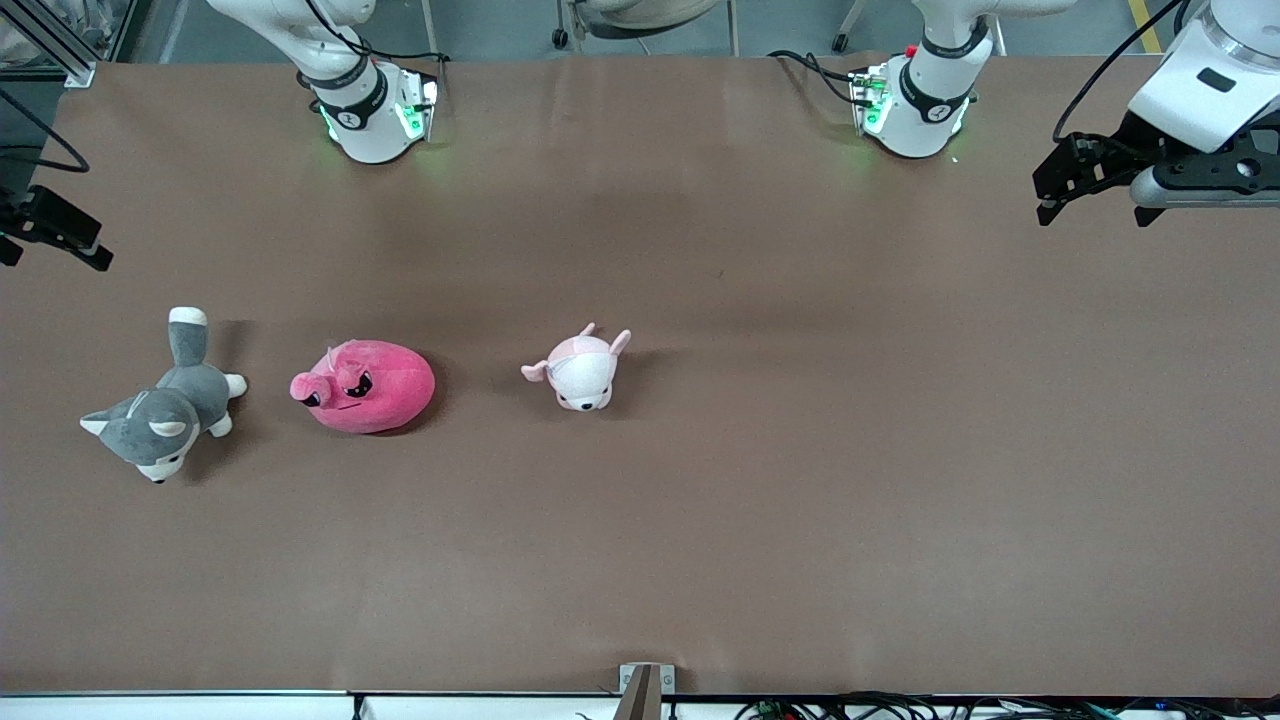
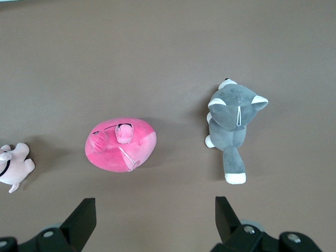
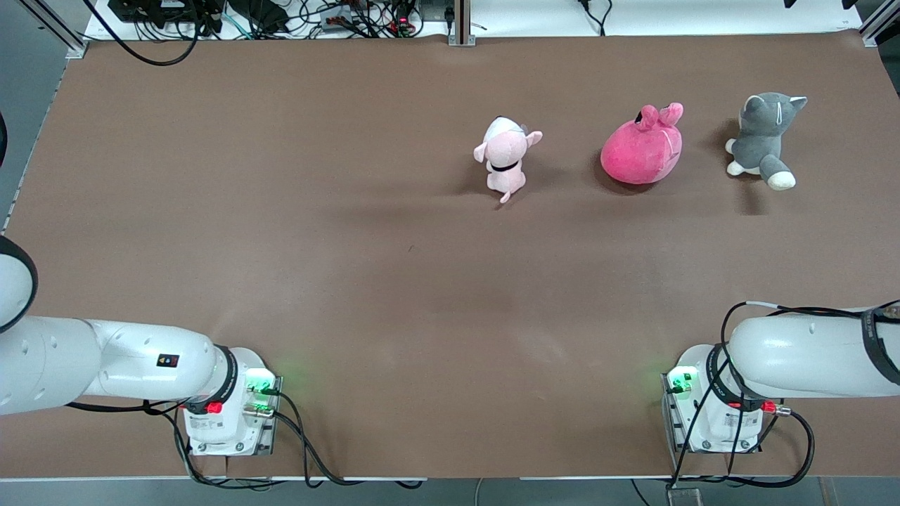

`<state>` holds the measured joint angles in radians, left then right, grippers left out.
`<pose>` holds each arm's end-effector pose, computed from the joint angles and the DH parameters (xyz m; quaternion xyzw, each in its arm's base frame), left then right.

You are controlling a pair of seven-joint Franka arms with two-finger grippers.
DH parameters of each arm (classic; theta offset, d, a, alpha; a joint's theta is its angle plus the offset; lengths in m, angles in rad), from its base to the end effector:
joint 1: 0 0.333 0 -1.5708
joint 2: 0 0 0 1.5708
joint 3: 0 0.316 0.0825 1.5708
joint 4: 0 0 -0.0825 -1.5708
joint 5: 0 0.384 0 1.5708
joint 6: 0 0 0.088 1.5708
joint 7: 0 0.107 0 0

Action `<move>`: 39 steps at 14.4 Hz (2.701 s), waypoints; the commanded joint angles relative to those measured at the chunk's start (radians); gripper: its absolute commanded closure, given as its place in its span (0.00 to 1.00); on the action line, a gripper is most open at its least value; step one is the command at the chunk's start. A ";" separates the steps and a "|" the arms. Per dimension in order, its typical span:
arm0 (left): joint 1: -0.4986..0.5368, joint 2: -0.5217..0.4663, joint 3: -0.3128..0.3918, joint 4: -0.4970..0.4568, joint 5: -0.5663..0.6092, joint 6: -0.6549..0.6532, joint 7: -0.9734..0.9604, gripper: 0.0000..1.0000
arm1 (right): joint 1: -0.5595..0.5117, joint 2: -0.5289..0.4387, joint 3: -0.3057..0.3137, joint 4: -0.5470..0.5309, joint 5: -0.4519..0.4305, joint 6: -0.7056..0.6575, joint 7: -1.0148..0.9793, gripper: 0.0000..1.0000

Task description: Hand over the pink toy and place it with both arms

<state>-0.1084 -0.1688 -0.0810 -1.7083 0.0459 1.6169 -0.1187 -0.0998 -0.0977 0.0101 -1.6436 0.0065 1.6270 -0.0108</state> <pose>0.4968 -0.0943 0.6528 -0.9982 0.0352 -0.0425 0.0235 0.5274 -0.0465 0.6481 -0.9984 0.0395 -0.0406 0.0007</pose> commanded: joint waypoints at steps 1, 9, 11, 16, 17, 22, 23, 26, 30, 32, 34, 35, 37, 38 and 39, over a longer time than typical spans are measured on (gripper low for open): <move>0.003 0.011 0.003 0.024 -0.014 -0.002 0.017 0.00 | -0.011 -0.089 0.008 -0.122 -0.019 0.056 -0.001 0.00; 0.006 0.011 0.020 0.029 -0.014 -0.005 0.019 0.00 | -0.017 -0.091 0.008 -0.130 -0.019 0.053 -0.001 0.00; 0.006 0.012 0.020 0.029 -0.014 -0.005 0.019 0.00 | -0.017 -0.091 0.007 -0.130 -0.019 0.051 -0.003 0.00; 0.006 0.012 0.020 0.030 -0.014 -0.005 0.019 0.00 | -0.017 -0.089 0.007 -0.130 -0.020 0.051 -0.012 0.00; 0.006 0.012 0.021 0.030 -0.014 -0.003 0.019 0.00 | -0.017 -0.089 0.007 -0.130 -0.023 0.051 -0.014 0.00; 0.006 0.012 0.023 0.030 -0.014 -0.003 0.019 0.00 | -0.017 -0.088 0.007 -0.130 -0.033 0.051 -0.014 0.00; 0.006 0.012 0.023 0.030 -0.014 -0.003 0.017 0.00 | -0.017 -0.088 0.007 -0.128 -0.034 0.053 -0.014 0.00; 0.006 0.011 0.023 0.030 -0.014 -0.003 0.019 0.00 | -0.017 -0.088 0.007 -0.128 -0.034 0.054 -0.024 0.00; 0.004 0.011 0.023 0.030 -0.014 -0.003 0.017 0.00 | -0.017 -0.088 0.007 -0.128 -0.037 0.056 -0.028 0.00; 0.004 0.012 0.023 0.030 -0.014 -0.003 0.017 0.00 | -0.017 -0.088 0.007 -0.128 -0.043 0.057 -0.029 0.00; 0.004 0.011 0.023 0.029 -0.014 -0.009 0.019 0.00 | -0.017 -0.088 0.007 -0.128 -0.045 0.057 -0.029 0.00; 0.004 0.011 0.023 0.029 -0.014 -0.011 0.019 0.00 | -0.017 -0.088 0.007 -0.128 -0.045 0.057 -0.032 0.00; 0.004 0.009 0.023 0.030 -0.014 -0.014 0.021 0.00 | -0.017 -0.086 0.007 -0.128 -0.051 0.059 -0.035 0.00; 0.004 0.011 0.023 0.029 -0.015 -0.014 0.019 0.00 | -0.017 -0.086 0.007 -0.128 -0.049 0.057 -0.035 0.00; 0.004 0.011 0.023 0.030 -0.015 -0.023 0.019 0.00 | -0.017 -0.086 0.007 -0.128 -0.049 0.057 -0.035 0.00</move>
<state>-0.1062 -0.1679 -0.0614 -1.7020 0.0459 1.6154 -0.1187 -0.1018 -0.1567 0.0071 -1.7412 -0.0236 1.6709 -0.0326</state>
